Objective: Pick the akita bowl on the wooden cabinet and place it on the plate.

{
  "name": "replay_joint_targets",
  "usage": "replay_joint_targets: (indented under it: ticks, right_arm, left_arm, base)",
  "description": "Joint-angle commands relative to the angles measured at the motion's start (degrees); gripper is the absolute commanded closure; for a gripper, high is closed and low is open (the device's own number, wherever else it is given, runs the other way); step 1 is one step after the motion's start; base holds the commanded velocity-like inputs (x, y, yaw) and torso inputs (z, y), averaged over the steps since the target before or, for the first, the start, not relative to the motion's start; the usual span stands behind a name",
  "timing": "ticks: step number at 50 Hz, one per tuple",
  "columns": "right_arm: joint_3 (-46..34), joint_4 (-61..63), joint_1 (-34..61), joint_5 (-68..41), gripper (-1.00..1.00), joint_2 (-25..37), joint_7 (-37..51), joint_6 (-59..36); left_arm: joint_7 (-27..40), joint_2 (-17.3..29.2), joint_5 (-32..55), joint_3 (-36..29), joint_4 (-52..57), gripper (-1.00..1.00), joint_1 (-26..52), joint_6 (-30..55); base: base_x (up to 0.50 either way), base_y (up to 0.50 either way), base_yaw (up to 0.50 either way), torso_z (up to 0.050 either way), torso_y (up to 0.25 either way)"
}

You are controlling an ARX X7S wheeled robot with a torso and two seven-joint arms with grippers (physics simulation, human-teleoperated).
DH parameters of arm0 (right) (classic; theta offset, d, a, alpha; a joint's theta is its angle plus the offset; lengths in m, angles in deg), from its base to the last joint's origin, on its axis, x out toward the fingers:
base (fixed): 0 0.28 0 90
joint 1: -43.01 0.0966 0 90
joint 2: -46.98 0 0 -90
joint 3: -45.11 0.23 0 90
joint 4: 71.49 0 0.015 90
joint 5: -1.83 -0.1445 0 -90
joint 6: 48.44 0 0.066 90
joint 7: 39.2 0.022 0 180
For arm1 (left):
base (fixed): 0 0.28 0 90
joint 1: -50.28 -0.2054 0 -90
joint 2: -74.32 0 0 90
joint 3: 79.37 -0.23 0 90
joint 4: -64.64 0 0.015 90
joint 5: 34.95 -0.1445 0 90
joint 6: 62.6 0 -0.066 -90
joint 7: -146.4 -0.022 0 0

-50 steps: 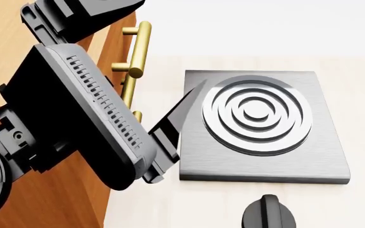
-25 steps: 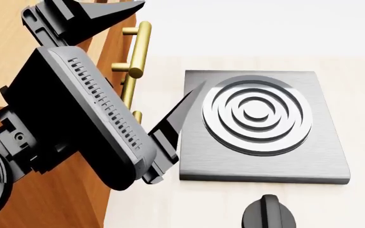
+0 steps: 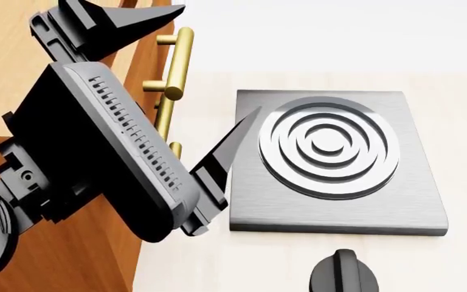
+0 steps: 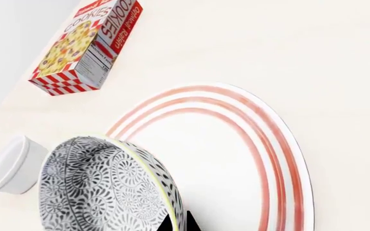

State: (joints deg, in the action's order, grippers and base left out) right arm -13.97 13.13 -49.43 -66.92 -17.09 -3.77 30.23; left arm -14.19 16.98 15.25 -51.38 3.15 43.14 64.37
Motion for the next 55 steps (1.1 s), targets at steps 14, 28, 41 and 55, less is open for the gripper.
replay_joint_targets:
  ticks: [14, 28, 41, 55]
  right_arm:
    - [0.4, 0.7, 0.2, 2.7, -1.0, -0.1, -1.7, 0.0]
    - [0.5, 0.8, -0.2, 2.8, -1.0, 0.0, -2.1, 0.1]
    - [1.2, 2.3, -1.2, 2.2, -1.0, -0.1, -1.6, 0.0]
    - [3.1, 7.6, -3.9, 0.5, -1.0, 1.1, 0.6, -1.2]
  left_arm:
    - [-1.4, -0.8, -1.0, 1.0, 0.2, -1.0, -0.5, -0.7]
    - [-1.3, -0.6, -0.8, 1.2, 0.3, -1.0, -0.6, -0.7]
    - [-1.1, -0.5, -0.7, 1.3, 0.7, -1.0, -0.6, -0.5]
    - [-0.8, 0.1, -0.3, 1.6, 1.2, -1.0, -0.5, -0.4]
  base:
    - [0.0, 0.0, 0.0, 0.0, 0.0]
    - [0.0, 0.0, 0.0, 0.0, 0.0]
    - [0.0, 0.0, 0.0, 0.0, 0.0]
    - [0.0, 0.0, 0.0, 0.0, 0.0]
